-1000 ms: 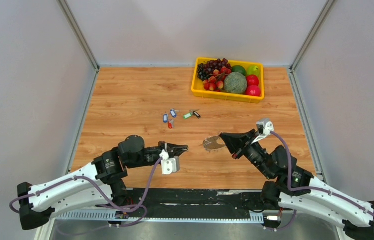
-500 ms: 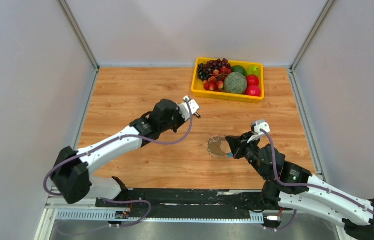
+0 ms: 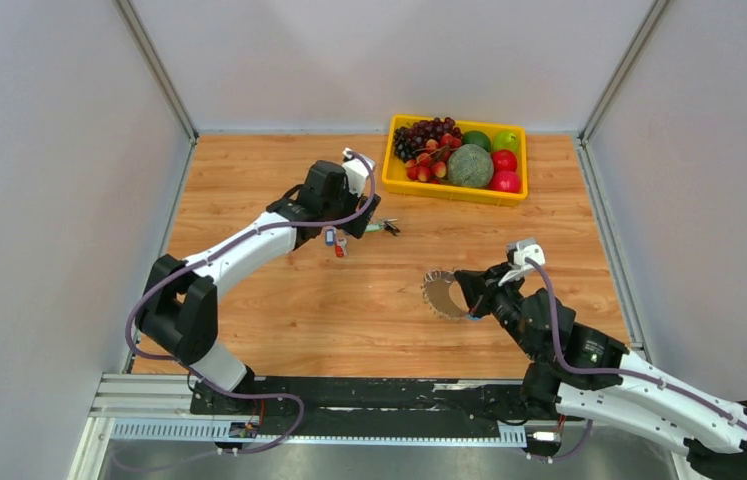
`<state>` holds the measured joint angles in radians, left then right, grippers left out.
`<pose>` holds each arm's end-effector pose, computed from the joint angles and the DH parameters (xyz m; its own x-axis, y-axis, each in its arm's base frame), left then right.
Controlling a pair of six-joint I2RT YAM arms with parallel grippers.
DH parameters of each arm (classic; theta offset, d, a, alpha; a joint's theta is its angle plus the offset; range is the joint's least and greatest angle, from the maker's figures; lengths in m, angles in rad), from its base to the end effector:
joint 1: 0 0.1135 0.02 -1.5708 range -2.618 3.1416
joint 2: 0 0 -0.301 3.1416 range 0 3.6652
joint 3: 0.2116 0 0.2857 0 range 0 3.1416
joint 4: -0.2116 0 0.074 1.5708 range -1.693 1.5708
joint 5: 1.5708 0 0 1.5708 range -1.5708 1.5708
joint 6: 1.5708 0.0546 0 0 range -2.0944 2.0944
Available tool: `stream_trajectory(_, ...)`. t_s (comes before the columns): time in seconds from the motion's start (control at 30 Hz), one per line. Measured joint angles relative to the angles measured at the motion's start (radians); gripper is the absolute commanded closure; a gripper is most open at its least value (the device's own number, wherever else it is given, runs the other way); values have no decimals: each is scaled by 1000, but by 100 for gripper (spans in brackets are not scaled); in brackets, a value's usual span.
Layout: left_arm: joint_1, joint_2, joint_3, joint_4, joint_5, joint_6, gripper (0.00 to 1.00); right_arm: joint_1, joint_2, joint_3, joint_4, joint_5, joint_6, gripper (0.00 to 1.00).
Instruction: Remove the keys from the keyring
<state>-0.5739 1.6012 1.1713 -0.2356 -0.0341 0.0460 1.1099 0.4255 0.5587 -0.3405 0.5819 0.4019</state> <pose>0.3447 -0.2206 0.2731 -0.4941 0.3741 -0.7848 0.5434 0.8375 0.0572 0.0855 0.1047 0.3097 -0.2834 0.1641 -0.9449 -0.4327 0.8574 0.2787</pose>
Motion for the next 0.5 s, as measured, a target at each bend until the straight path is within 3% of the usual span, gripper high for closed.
stream_trajectory(0.23, -2, -164, -6, -3, -14, -60, 0, -34, 214, 107, -65, -16, 25, 100)
stream_trajectory(0.37, -2, -267, -6, -4, -50, -114, 0, -157, 423, 210, -80, -148, 22, 100)
stream_trajectory(0.5, -2, -348, -27, 7, -89, -152, 0, -306, 529, 226, -82, -274, 3, 98)
